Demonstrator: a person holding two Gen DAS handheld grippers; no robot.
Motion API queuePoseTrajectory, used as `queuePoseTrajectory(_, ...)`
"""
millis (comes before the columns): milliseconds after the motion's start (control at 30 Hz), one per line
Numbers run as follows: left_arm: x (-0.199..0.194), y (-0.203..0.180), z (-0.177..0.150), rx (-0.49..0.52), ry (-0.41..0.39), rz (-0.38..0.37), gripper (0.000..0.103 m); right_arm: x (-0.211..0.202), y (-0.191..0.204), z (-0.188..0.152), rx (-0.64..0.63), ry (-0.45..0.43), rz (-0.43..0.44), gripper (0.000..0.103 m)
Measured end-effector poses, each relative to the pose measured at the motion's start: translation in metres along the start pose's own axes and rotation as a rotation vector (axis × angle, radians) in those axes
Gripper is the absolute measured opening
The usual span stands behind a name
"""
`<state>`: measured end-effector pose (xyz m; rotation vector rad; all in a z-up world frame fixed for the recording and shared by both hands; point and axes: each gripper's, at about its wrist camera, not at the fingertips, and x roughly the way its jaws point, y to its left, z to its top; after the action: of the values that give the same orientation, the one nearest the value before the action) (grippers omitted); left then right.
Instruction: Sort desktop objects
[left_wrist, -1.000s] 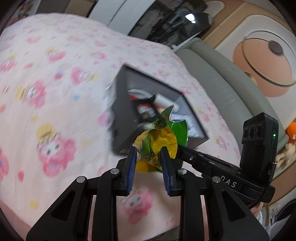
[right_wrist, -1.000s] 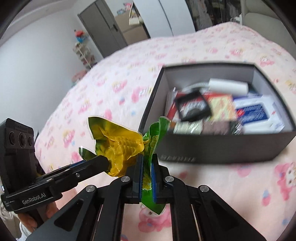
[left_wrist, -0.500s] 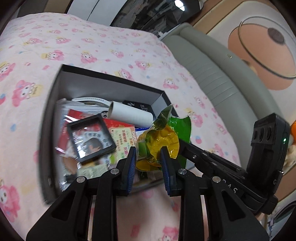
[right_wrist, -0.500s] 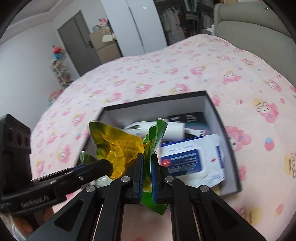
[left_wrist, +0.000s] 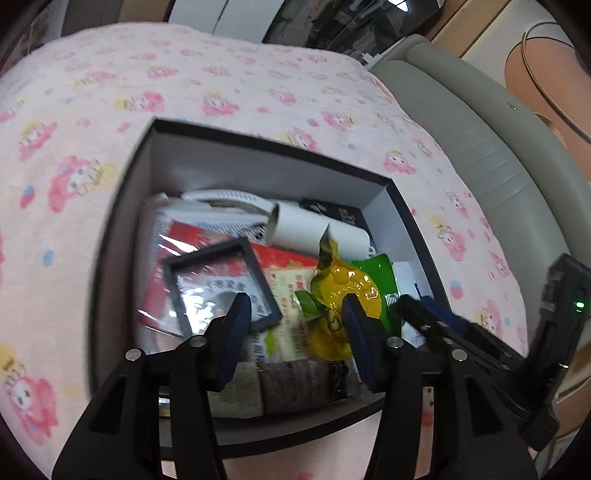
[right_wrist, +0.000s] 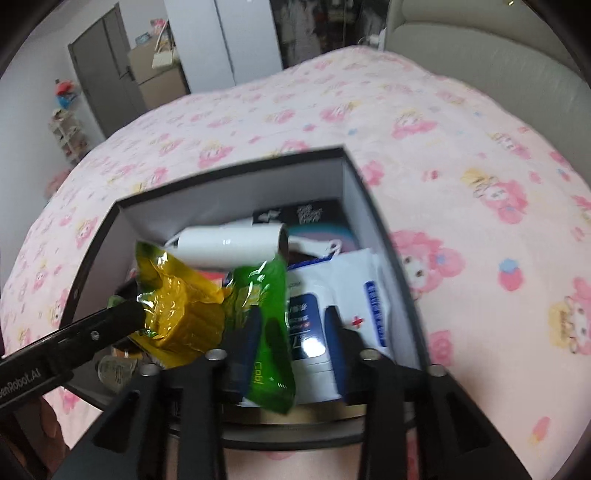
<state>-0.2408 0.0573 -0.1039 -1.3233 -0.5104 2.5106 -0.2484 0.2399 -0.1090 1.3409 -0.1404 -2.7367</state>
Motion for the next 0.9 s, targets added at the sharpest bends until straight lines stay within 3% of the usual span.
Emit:
queuePoseTrajectory(67,-0.012,-0.001,0.002,0.026,-0.042,0.030,0.072,-0.016,-0.001,0.002,-0.011,-0.030,0.003,0.046)
queuePoseTrajectory(167,-0.031,-0.004,0.007,0.059,-0.102,0.073,0.086,-0.038,0.008,0.006,-0.031,-0.065,0.003,0.048)
queuePoseTrajectory(267,-0.055,-0.006,0.011,0.078,-0.173,0.142,0.097,-0.064,0.010,0.011,-0.043,-0.090,0.008,0.062)
queuePoseTrajectory(400,-0.085,-0.004,0.015,0.087,-0.233,0.206,0.102,-0.094,0.018,0.015,-0.056,-0.119,0.008,0.076)
queuePoseTrajectory(633,-0.138,-0.002,0.011,0.124,-0.308,0.250,0.102,-0.137,0.040,0.012,-0.059,-0.175,-0.008,0.082)
queuePoseTrajectory(900,-0.199,-0.013,-0.021,0.182,-0.380,0.298,0.102,-0.185,0.061,-0.013,-0.074,-0.228,-0.040,0.083)
